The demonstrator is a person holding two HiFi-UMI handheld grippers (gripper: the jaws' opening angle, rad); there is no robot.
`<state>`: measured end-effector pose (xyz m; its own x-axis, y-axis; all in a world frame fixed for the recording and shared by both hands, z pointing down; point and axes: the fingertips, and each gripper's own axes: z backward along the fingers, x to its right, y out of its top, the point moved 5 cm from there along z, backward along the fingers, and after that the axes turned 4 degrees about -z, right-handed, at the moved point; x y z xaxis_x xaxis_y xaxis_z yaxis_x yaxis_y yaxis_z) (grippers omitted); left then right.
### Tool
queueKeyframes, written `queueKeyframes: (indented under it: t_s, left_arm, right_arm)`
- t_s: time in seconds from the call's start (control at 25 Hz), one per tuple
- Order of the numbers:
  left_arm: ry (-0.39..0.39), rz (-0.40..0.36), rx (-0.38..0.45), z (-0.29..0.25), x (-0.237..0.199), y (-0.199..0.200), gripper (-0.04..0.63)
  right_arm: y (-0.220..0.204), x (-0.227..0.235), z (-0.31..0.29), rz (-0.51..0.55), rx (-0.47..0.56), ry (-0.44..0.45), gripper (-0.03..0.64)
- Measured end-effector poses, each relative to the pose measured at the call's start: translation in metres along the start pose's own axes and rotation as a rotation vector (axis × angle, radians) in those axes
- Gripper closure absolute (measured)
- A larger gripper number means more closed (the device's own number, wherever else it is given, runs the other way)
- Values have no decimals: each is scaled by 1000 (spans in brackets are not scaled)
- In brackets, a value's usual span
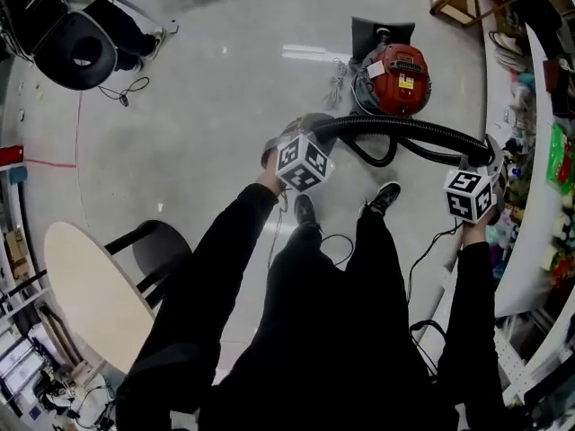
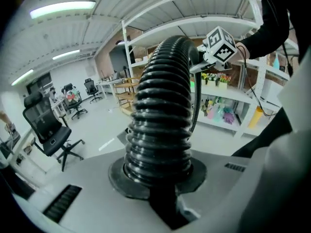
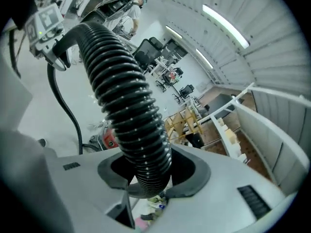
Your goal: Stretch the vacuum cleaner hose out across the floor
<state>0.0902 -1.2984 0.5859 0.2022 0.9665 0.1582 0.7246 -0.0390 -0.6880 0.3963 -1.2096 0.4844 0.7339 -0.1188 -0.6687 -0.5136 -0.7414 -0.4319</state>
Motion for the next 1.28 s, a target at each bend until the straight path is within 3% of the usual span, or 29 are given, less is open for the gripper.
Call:
queueKeyframes:
  t_s: [0.2, 0.28, 0.4, 0.52, 0.64, 0.72, 0.8, 0.92, 1.12, 1.28]
  left_arm:
    - [6, 151, 15, -6, -3, -28, 520]
    - [23, 256, 23, -4, -11, -39, 520]
    - [65, 496, 32, 4, -31, -60, 520]
    - [128, 654, 17, 14, -39, -83, 520]
    - [196, 778, -54, 26, -41, -111, 520]
    - [250, 859, -161, 33, -36, -139, 520]
    - [288, 962, -240, 36, -24, -169, 520]
    - [354, 1192, -208, 47, -7, -201, 520]
    - [492, 1394, -188, 78, 12, -258, 518]
    - [524, 1448, -272, 88, 34, -331, 518]
  right_arm:
    - [71, 19, -2, 262, 69, -67, 443]
    - [107, 22, -14, 338, 111, -91, 427]
    - [146, 14, -36, 329, 187, -72, 184]
    - [139, -12, -31, 249, 265, -26, 141]
    - [84, -25, -31, 249, 260, -30, 132]
    - [34, 5, -45, 239, 200, -66, 132]
    - [-14, 46, -61, 107, 148, -27, 132]
    - [-80, 58, -82, -61, 113, 125, 133]
    - [-198, -69, -126, -328, 3, 534, 135]
    - [-288, -197, -145, -586, -184, 750, 135]
